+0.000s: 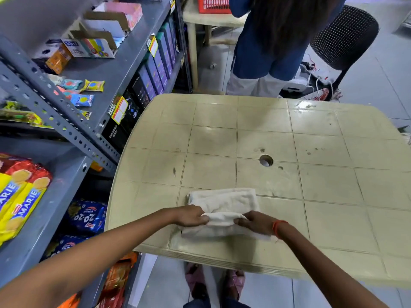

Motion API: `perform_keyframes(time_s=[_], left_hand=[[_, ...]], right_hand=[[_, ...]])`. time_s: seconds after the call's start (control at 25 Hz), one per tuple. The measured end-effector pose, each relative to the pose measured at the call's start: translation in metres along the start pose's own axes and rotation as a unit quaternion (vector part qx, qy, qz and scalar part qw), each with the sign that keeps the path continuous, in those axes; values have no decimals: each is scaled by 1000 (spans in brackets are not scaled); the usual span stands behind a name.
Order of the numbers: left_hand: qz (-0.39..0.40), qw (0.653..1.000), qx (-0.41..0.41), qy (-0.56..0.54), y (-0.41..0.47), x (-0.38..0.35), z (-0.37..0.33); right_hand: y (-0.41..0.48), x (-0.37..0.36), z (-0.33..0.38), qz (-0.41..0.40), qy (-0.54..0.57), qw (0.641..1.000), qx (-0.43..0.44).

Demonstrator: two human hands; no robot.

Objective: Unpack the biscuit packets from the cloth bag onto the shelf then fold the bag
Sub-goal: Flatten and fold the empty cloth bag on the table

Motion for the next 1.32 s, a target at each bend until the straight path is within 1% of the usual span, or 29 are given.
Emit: perform_keyframes(time_s=[0.04,0.08,0.12,0.16,0.24,0.28,0.32,0.36,0.4,0.44,0.48,0.52,0.56,0.6,0.64,0.68,0.72,0.76,0.8,0.84,0.88,0.92,0.96,1.0,1.12,1.24,1.28,1.32], left_hand=[[35,998,17,-53,-4,5,-1],[52,993,30,-104,-6,12,-2],[50,987,41,-147,-6,21,0],[33,982,55,-179,-3,31,2],[-23,971,92,-218,0,50,10],[-53,967,106,-226,3,58,14],[-78,962,116,-233,5,63,17],[-99,957,127,-240,7,67,20],[-111,952,137,-251,10,69,23],[-113,947,144,-264,12,69,26],[-108,943,147,-278,14,69,29],[-103,941,145,-289,16,69,32],[-107,939,137,-296,18,69,33],[-130,940,126,-290,21,71,33],[-187,940,117,-261,24,73,31],[-273,934,113,-203,26,73,28],[-380,912,107,-111,28,71,23],[-463,883,78,-3,30,63,17],[-495,863,23,99,33,49,13],[-480,858,-32,183,39,31,13],[-434,862,-59,256,43,14,17],[-380,876,-50,293,45,1,26],[-339,894,-24,292,47,-7,36],[-316,907,3,276,51,-10,45],[-260,930,55,254,54,-9,56],[-252,935,88,231,37,-8,78],[-264,932,96,230,28,-8,90],[-275,928,105,228,17,-8,106]], right_hand=[[-2,6,3,19,-13,1000,-16],[-2,14,6,21,-31,999,-28],[0,26,11,9,-49,998,-34],[2,39,16,-10,-59,997,-39],[12,60,28,-56,-57,995,-56],[18,69,33,-99,-43,992,-62],[25,75,37,-165,-30,984,-66],[30,76,41,-255,-30,964,-62],[34,74,44,-362,-58,929,-44],[38,67,44,-445,-113,888,-20],[40,56,45,-483,-158,861,3],[42,41,46,-466,-186,865,27],[46,25,45,-430,-219,875,49],[50,8,40,-395,-252,881,62],[54,-3,34,-364,-271,889,56],[59,-11,25,-340,-278,898,29],[64,-15,16,-323,-274,906,-5],[69,-19,8,-316,-261,911,-36],[72,-23,2,-314,-246,915,-59],[74,-24,-1,-307,-235,919,-77],[76,-26,-3,-307,-231,919,-86],[78,-28,-4,-309,-229,919,-89],[82,-31,-4,-310,-225,920,-88],[83,-31,-2,-300,-216,924,-96],[92,-28,5,-310,-209,922,-102],[106,-33,29,-297,-222,926,-77],[115,-36,40,-295,-224,927,-64],[119,-40,59,-277,-234,931,-55]])
Point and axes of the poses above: each hand's wrist, its own y-axis towards the middle knuckle, its own x-axis out of the back of the hand, z = x × y, the point moved 2 cm from there along y, towards the middle knuckle, and after that the axes turned 3 degrees about z, right-handed, at the moved point
